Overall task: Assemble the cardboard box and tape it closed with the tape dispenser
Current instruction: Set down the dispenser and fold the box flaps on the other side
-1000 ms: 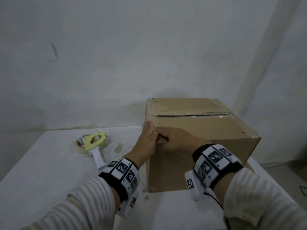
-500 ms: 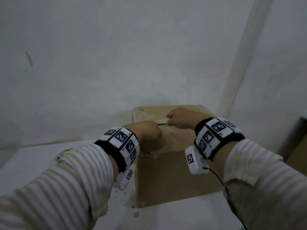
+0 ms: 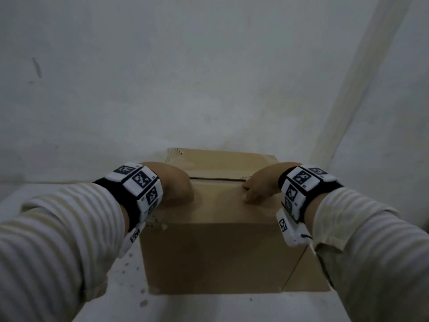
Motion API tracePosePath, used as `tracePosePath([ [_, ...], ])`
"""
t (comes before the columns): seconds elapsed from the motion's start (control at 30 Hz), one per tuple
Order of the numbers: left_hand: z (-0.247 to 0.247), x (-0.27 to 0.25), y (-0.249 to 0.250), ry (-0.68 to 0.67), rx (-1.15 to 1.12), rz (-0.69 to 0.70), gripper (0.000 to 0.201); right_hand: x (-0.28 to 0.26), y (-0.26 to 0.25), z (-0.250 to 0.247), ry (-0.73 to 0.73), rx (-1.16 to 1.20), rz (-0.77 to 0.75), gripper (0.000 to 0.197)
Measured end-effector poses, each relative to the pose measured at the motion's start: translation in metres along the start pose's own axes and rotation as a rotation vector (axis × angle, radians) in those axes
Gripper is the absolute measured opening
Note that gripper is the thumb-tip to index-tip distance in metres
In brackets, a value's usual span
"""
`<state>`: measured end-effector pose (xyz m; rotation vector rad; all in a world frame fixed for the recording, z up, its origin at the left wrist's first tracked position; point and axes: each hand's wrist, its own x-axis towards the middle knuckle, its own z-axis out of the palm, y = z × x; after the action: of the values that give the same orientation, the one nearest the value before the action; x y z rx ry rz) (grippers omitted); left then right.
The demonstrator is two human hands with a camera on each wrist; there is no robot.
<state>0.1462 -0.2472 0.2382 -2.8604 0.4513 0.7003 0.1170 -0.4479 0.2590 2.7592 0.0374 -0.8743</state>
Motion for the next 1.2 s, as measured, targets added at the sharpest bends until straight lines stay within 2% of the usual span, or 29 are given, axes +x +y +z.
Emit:
tracePosePath([
  [0.2, -0.005, -0.002, 0.057, -0.006, -0.012, -0.037, 0.054, -0.016, 0.055, 0.024, 0.06, -0.013, -0.009, 0.054],
  [0.3, -0.006, -0.006, 0.1, 0.017, -0.043, 0.054, 0.05, -0.017, 0.07, 0.038, 0.217, 0.049, -0.032, 0.048],
  [0.4, -0.007, -0.016, 0.147, 0.033, -0.092, 0.163, 0.048, -0.019, 0.08, 0.049, 0.361, 0.206, -0.024, 0.051],
  [0.5, -0.007, -0.016, 0.189, 0.081, -0.132, 0.241, 0.043, -0.02, 0.091, 0.059, 0.412, 0.298, -0.03, 0.052],
  [0.57, -0.002, -0.01, 0.208, 0.141, -0.195, 0.246, 0.038, -0.019, 0.096, 0.068, 0.398, 0.28, -0.002, 0.041],
  [0.7, 0.007, 0.018, 0.222, 0.224, -0.402, 0.274, 0.049, -0.019, 0.099, 0.088, 0.368, 0.304, -0.005, 0.028],
  [0.8, 0.006, 0.014, 0.225, 0.208, -0.402, 0.292, 0.026, -0.021, 0.101, 0.104, 0.453, 0.437, -0.02, 0.035],
  [0.87, 0.008, 0.008, 0.227, 0.222, -0.383, 0.29, 0.03, -0.016, 0.096, 0.119, 0.524, 0.611, -0.012, 0.038],
  [0.97, 0.014, 0.007, 0.227, 0.274, -0.289, 0.265, 0.041, 0.002, 0.092, 0.137, 0.655, 0.795, 0.024, 0.017],
  [1.07, 0.019, 0.006, 0.228, 0.295, -0.238, 0.277, 0.044, 0.003, 0.089, 0.133, 0.657, 0.814, 0.031, 0.011],
  [1.2, 0.024, 0.005, 0.225, 0.342, -0.202, 0.293, 0.051, 0.002, 0.09, 0.113, 0.566, 0.656, 0.065, 0.029],
])
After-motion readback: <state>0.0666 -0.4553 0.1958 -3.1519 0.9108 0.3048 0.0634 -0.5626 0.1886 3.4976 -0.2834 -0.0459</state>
